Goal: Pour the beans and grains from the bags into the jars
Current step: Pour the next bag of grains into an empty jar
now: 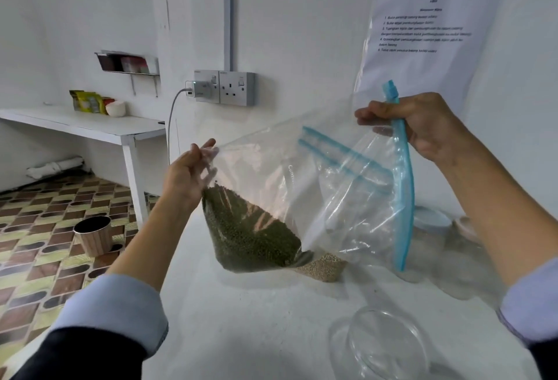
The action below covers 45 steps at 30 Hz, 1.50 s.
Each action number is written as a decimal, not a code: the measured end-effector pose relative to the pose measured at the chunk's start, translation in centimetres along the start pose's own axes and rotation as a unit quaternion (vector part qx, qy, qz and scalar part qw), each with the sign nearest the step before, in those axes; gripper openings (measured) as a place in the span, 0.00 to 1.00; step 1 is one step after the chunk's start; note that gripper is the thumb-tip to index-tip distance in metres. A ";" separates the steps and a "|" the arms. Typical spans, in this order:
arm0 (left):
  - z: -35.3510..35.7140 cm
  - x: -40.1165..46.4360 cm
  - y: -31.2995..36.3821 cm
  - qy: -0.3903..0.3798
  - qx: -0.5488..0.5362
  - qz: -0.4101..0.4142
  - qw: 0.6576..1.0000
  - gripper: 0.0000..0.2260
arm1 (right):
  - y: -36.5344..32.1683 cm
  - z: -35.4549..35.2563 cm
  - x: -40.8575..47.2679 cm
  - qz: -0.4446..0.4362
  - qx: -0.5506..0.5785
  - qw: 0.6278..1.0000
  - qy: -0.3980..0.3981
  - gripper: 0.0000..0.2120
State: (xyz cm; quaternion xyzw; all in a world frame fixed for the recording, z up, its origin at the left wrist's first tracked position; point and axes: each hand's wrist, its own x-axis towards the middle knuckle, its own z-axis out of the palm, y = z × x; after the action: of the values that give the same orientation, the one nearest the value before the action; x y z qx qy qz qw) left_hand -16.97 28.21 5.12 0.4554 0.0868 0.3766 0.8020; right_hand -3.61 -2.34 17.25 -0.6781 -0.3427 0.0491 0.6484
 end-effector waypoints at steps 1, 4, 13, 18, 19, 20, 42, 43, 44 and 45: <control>-0.1 0.0 0.1 -0.002 0.004 -0.003 1.000 0.15 | 0.1 0.0 -0.2 0.005 0.012 1.000 -0.005 0.05; 0.0 -0.4 0.5 -0.016 0.026 -0.010 0.999 0.28 | 0.1 0.2 -0.5 0.010 0.022 1.000 -0.014 0.05; 0.9 -1.0 1.1 0.043 0.118 0.002 0.992 0.10 | -0.6 0.6 -0.4 0.013 0.022 0.999 0.025 0.05; 1.1 -1.3 1.3 0.035 0.140 0.030 0.989 0.21 | -0.5 0.4 -0.3 0.021 0.019 0.999 0.029 0.04; 1.2 -1.3 1.2 0.027 0.140 0.032 0.989 0.24 | -0.6 0.4 -0.3 0.020 0.022 0.999 0.027 0.04; 1.1 -1.3 1.0 0.018 0.136 0.035 0.990 0.25 | -0.6 0.4 -0.4 0.017 0.029 0.999 0.022 0.04; 3.8 -1.4 0.5 0.131 0.211 0.175 0.953 0.17 | 0.3 -1.9 -3.4 -0.005 -0.030 0.999 0.033 0.10; 4.0 -1.6 0.9 0.129 0.187 0.167 0.959 0.17 | 0.5 -2.2 -3.7 -0.010 -0.052 0.998 0.027 0.09; 4.1 -1.8 1.3 0.128 0.167 0.159 0.965 0.17 | 0.6 -2.4 -3.9 -0.015 -0.063 0.998 0.022 0.09; 4.2 -2.0 1.6 0.130 0.149 0.153 0.968 0.17 | 0.7 -2.4 -4.0 -0.017 -0.063 0.998 0.017 0.08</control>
State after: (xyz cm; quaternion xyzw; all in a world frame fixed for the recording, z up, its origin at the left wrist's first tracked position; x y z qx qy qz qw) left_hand -17.19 24.51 8.43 0.5250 0.1750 0.5336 0.6396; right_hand -5.13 -6.46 15.43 -0.7121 -0.3461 0.0049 0.6108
